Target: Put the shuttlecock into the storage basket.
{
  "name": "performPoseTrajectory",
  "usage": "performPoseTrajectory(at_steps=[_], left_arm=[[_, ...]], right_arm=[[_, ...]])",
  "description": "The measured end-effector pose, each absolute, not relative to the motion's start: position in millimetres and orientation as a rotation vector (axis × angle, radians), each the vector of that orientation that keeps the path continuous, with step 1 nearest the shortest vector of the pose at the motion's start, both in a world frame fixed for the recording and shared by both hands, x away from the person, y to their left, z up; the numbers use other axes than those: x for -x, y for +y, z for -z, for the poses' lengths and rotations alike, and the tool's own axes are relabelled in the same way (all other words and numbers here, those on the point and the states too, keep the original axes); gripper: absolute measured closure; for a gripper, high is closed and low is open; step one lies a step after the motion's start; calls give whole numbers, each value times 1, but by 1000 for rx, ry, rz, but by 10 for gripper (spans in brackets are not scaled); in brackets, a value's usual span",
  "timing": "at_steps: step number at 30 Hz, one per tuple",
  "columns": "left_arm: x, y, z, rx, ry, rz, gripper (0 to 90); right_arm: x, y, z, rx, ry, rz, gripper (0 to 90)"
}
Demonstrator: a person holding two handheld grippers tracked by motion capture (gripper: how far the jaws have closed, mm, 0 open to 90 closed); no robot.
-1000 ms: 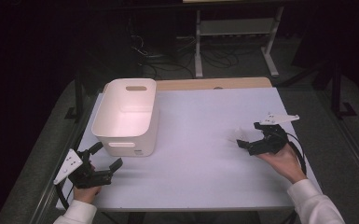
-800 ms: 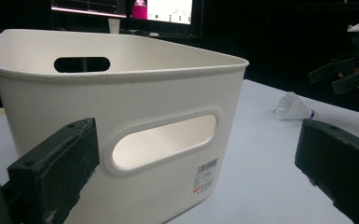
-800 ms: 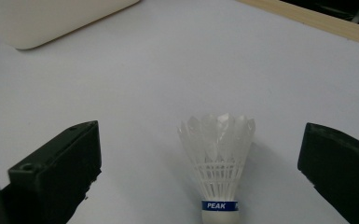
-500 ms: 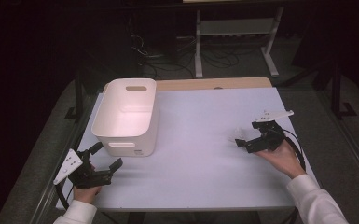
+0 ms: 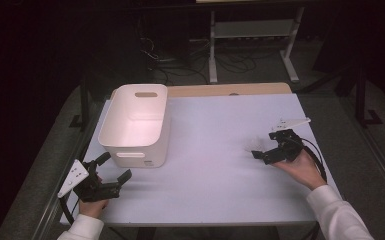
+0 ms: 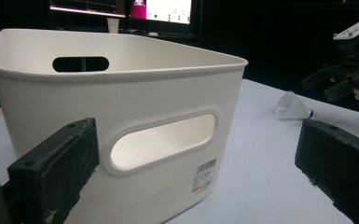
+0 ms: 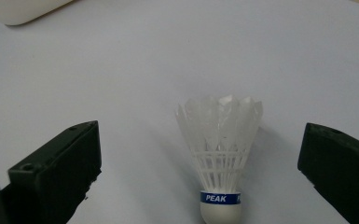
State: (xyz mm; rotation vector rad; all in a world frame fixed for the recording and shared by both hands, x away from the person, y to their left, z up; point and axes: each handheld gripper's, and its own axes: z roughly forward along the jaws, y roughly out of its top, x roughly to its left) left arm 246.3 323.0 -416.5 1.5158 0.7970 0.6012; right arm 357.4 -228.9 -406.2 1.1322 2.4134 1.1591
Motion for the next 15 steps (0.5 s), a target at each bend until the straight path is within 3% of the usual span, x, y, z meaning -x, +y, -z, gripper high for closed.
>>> performPoseTrajectory(at_steps=[15], left_arm=[[-246,323,416,-1517,796,-601,0]], right_arm=[[-365,-228,417,-1173,2482,-1082,0]])
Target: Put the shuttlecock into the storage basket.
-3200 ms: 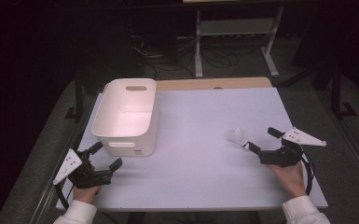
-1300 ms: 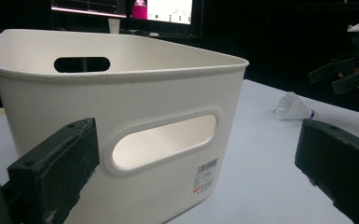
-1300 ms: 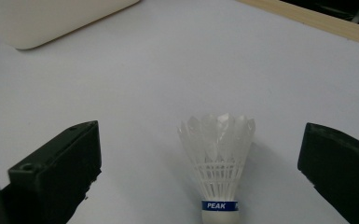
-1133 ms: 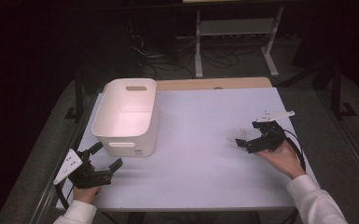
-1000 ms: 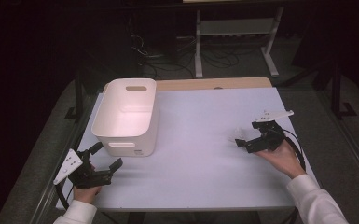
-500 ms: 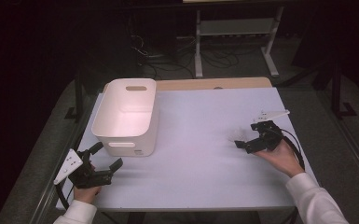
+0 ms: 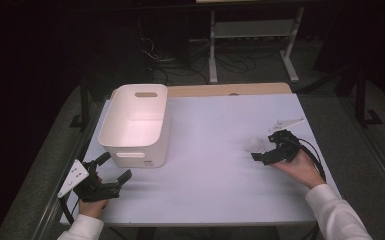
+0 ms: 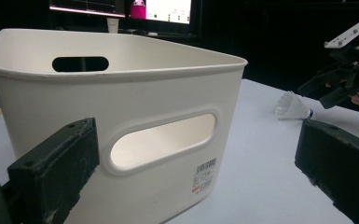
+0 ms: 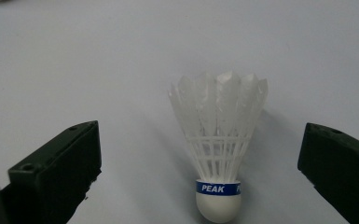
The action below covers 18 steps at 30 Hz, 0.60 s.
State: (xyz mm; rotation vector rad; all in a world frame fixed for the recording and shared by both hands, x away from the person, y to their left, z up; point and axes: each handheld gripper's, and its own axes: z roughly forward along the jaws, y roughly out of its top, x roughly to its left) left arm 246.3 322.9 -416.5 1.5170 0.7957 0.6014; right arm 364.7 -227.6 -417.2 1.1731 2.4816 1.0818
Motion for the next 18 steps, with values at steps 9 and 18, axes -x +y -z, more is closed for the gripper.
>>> performPoseTrajectory(at_steps=[9,18], left_arm=[[-246,323,417,-1518,794,-603,0],[-247,323,417,-1519,792,-602,0]], right_arm=[[-371,-225,426,-1212,2525,-1016,0],[-375,-226,430,-1248,2536,-979,127]])
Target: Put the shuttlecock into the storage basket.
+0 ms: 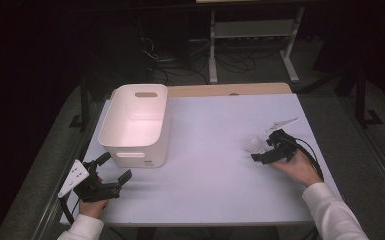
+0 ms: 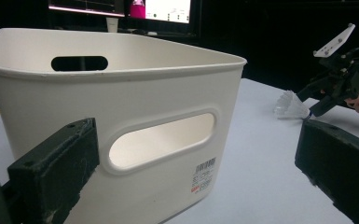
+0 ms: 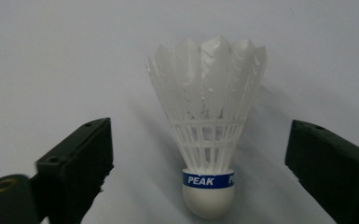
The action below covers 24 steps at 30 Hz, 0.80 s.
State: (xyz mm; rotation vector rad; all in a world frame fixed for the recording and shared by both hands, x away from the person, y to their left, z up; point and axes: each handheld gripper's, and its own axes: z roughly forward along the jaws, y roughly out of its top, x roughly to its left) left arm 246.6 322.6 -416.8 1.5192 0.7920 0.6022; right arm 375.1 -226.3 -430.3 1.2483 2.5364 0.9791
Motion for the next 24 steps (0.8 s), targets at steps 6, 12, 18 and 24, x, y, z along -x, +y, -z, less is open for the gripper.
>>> performPoseTrajectory(at_steps=[6,12,18,24], left_arm=[[-247,323,417,-1520,790,-605,0],[-246,322,417,-1518,790,-600,0],[-246,322,417,-1518,790,-601,0],[-247,322,417,-1519,791,-602,0]], right_arm=[[-377,-230,433,-1266,2551,-987,276],[-377,-229,435,-1244,2576,-941,393],[-376,-228,436,-1230,2581,-925,478],[-376,-229,436,-1226,2577,-924,561]])
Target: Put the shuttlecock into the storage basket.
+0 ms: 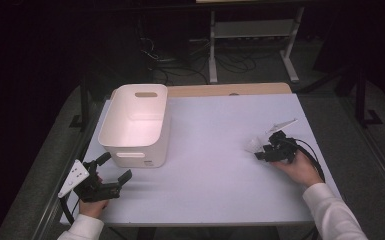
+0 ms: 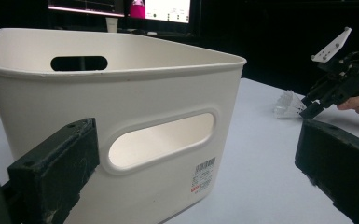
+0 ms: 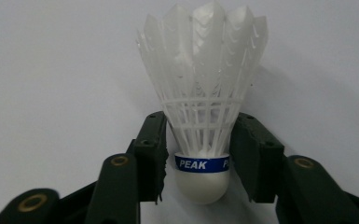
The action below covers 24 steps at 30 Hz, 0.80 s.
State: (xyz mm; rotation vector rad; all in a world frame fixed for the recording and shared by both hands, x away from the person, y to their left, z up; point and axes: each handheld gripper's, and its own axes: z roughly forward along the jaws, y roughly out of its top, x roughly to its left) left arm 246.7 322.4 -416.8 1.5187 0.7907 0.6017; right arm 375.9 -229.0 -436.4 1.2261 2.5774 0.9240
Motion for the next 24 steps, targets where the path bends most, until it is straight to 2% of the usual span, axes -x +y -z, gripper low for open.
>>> performPoseTrajectory(at_steps=[4,24], left_arm=[[-246,322,417,-1517,791,-601,0],[-247,322,417,-1515,789,-600,0]], right_arm=[[-375,-229,435,-1237,2570,-931,589],[-373,-234,418,-1234,2530,-975,596]])
